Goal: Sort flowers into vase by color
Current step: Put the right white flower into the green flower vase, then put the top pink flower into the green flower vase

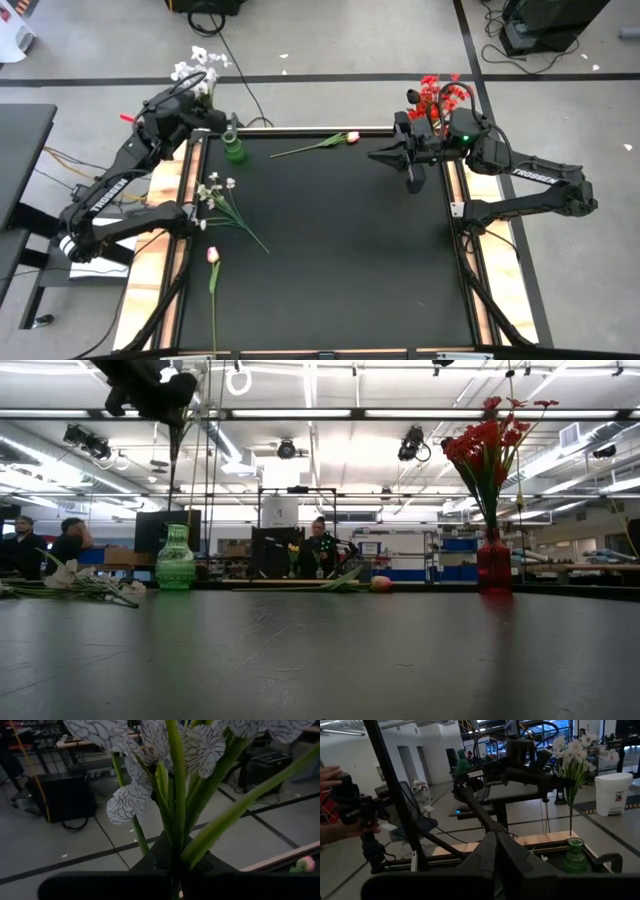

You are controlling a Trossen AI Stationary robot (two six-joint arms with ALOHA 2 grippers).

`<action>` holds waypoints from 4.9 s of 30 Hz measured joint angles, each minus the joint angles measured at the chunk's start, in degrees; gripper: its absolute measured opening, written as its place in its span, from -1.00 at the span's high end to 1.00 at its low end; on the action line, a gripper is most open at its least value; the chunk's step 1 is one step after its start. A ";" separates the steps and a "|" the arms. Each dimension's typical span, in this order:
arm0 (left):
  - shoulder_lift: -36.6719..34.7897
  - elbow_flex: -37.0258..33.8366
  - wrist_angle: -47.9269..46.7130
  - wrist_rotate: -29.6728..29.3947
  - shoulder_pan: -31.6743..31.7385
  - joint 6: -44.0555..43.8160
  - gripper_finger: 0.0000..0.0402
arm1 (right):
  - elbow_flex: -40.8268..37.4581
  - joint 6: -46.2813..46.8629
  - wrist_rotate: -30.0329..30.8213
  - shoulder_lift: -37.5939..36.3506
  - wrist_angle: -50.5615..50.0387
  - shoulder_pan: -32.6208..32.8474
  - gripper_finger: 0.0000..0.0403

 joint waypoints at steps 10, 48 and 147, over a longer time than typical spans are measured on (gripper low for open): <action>4.22 0.00 2.92 0.59 0.09 -0.33 0.91 | 0.00 0.00 -0.01 0.00 -0.01 0.00 0.88; -2.31 -26.80 21.56 0.24 0.07 -6.16 0.80 | -0.01 0.00 0.00 0.00 -0.02 -0.01 0.88; 69.01 36.84 -8.80 28.19 -15.39 1.20 -0.02 | -0.01 0.01 -0.01 0.02 0.00 0.00 0.88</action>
